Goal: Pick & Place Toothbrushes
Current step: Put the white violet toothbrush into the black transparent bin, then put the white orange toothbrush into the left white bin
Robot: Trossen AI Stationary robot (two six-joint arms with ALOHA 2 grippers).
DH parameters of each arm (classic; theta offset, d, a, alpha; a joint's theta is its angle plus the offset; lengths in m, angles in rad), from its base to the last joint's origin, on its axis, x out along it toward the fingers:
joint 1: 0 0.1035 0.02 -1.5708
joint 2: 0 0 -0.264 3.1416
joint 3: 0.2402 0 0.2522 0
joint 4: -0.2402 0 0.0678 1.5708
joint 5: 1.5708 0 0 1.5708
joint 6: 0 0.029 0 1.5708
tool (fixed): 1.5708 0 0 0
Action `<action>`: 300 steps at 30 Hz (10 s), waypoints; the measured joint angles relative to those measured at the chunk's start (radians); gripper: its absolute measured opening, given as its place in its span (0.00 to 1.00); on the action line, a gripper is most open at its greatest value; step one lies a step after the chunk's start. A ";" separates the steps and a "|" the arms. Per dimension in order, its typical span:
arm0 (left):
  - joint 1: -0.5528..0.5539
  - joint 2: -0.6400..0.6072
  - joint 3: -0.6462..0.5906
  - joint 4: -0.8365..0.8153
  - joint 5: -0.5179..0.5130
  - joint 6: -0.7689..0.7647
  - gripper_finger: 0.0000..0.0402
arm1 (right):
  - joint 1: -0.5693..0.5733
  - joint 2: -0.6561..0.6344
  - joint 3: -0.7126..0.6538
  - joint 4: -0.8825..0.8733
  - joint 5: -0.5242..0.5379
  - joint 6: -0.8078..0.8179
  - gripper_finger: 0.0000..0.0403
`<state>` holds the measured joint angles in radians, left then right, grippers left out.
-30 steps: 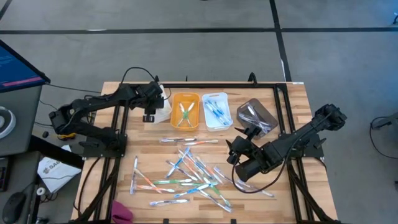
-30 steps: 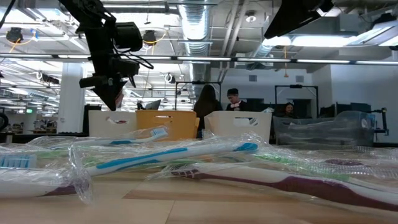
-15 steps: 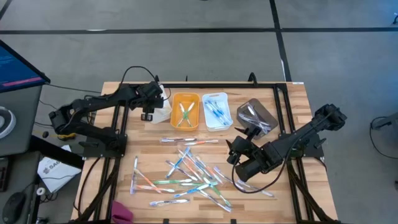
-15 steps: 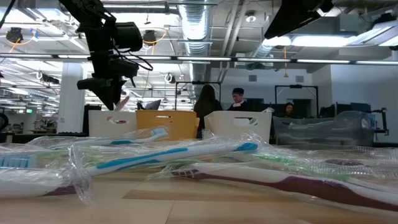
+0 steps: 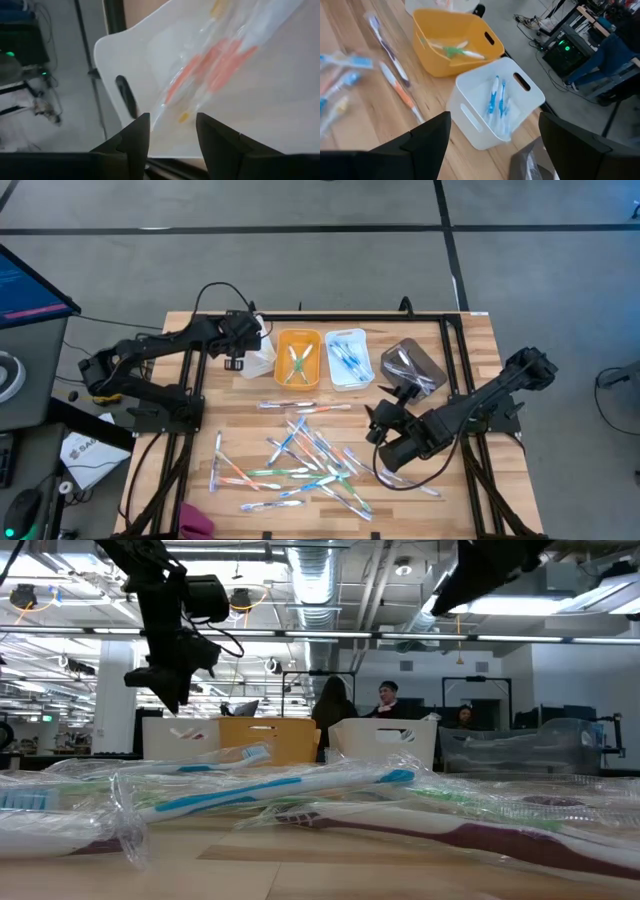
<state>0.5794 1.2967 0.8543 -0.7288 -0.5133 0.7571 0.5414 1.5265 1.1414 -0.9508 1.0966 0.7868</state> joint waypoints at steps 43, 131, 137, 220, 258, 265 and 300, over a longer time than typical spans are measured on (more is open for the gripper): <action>-0.268 -0.321 -0.137 0.285 0.530 -0.621 0.38 | 0.262 -0.002 -0.020 0.120 -0.838 0.500 0.74; -0.403 -0.337 -0.183 0.372 0.529 -0.658 0.38 | 0.161 0.175 -0.179 0.115 -1.123 0.381 0.01; -0.403 -0.337 -0.183 0.380 0.529 -0.658 0.38 | 0.148 0.173 -0.066 -0.120 -1.123 0.377 0.00; -0.403 -0.342 -0.253 0.469 0.529 -0.588 0.38 | -0.837 0.031 -0.305 0.083 -0.681 -0.446 0.26; -0.492 -0.311 -0.254 0.662 0.596 -0.592 0.38 | 0.015 -0.130 -0.071 0.286 -0.356 -0.265 0.47; -0.558 -0.157 -0.254 0.817 0.695 -0.472 0.38 | 0.046 -0.094 -0.070 0.449 -0.351 -0.464 0.46; -0.638 0.505 0.015 1.029 0.372 -0.387 0.34 | 0.017 -0.100 -0.070 0.489 -0.364 -0.509 0.45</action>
<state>-0.0583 1.8013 0.8689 0.3003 -0.1411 0.3698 0.5587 1.4269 1.0714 -0.4621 0.7328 0.2779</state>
